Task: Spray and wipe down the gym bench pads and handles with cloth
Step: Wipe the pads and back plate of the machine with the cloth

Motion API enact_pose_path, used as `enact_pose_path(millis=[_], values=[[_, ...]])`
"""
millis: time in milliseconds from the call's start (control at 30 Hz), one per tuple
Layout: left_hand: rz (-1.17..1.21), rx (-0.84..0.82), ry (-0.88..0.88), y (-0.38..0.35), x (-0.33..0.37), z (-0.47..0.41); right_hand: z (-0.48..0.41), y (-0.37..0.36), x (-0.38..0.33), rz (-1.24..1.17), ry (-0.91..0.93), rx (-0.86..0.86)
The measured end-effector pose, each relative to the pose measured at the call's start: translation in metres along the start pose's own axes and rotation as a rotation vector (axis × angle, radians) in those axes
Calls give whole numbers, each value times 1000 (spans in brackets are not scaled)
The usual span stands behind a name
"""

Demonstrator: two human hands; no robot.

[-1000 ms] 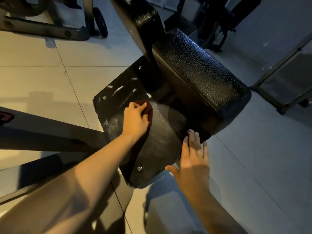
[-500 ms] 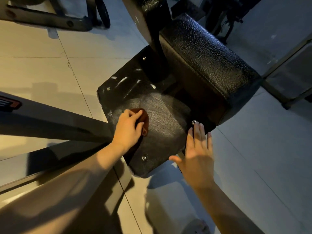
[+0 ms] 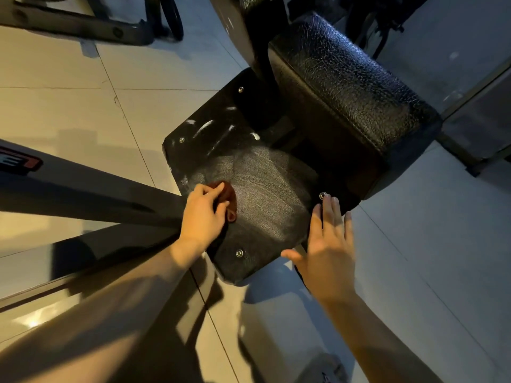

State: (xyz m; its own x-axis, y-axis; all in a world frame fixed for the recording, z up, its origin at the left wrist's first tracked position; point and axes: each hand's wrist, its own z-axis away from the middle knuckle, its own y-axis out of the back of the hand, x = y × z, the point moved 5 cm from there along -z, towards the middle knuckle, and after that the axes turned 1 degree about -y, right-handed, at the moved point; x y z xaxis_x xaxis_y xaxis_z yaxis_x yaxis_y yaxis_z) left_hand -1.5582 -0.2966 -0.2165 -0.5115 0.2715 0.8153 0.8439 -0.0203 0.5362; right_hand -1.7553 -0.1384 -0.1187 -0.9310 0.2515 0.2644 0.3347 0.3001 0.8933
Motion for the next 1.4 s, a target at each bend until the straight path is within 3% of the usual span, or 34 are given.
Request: enact_pose_path(millis=[100,233,333,400,533,600,667,767,867,933,1067,1133,1233,1400], values=[[-9,20,48,-5,24,14,0,0,1,3,-6,-3],[58,-162,-344,-32,97,63,-1,2,0,10,-5,-28],[27,-239,-527,-33,94,56,0,2,-1,16,-19,-49],[-22,-182,-455,-25,68,41,-1,2,-1,10,-24,-51],[-101,6,103,6,-9,-5,-1,1,-1,-1,-35,-51],[-181,27,256,14,-9,-7,-1,0,-1,3,-30,-62],[-171,45,160,7,26,11,0,0,-1,12,-32,-64],[-65,-40,-127,-18,76,44,-3,2,-3,54,-51,-89],[-57,-102,-333,-21,64,36,-5,5,-5,61,-63,-84],[-98,-31,-226,-13,35,20,-5,5,-3,44,-65,-89],[-115,95,248,5,-22,-17,-3,3,-2,8,-62,-95],[-131,94,294,6,-14,-10,-2,2,-1,5,-60,-90],[-60,62,122,-9,42,27,-2,1,-2,12,-53,-94],[23,-201,-315,-33,103,38,-5,3,-3,41,-68,-93]])
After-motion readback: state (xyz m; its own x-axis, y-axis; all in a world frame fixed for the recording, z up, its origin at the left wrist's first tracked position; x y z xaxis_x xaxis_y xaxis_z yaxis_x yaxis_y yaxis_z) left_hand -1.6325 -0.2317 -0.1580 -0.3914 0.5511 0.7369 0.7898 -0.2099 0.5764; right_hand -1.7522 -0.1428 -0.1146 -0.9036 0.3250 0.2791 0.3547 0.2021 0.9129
